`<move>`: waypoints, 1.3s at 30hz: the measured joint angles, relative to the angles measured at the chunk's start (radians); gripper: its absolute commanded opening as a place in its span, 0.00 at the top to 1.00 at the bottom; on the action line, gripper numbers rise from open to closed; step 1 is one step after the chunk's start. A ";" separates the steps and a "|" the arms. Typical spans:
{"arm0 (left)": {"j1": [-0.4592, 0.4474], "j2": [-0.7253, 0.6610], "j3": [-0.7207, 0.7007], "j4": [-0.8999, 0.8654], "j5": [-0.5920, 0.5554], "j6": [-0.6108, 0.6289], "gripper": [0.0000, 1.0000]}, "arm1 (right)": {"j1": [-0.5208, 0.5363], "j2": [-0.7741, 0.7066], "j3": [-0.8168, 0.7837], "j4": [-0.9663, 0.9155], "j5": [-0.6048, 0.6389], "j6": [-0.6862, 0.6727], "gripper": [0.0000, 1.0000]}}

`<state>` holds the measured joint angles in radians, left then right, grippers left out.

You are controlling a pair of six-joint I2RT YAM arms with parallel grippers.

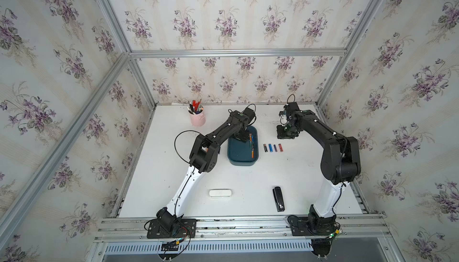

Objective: Take the batteries out of the storage box
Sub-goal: Pick up the battery from the storage box.

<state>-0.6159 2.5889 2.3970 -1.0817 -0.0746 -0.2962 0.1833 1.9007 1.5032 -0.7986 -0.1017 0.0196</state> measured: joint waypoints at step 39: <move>0.042 0.015 0.006 0.008 0.027 -0.129 0.80 | 0.000 -0.004 0.012 -0.005 0.000 -0.016 0.69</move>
<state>-0.5735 2.6041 2.4031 -1.0740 -0.0479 -0.4252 0.1837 1.8969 1.5154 -0.8040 -0.1020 0.0036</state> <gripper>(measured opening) 0.205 0.315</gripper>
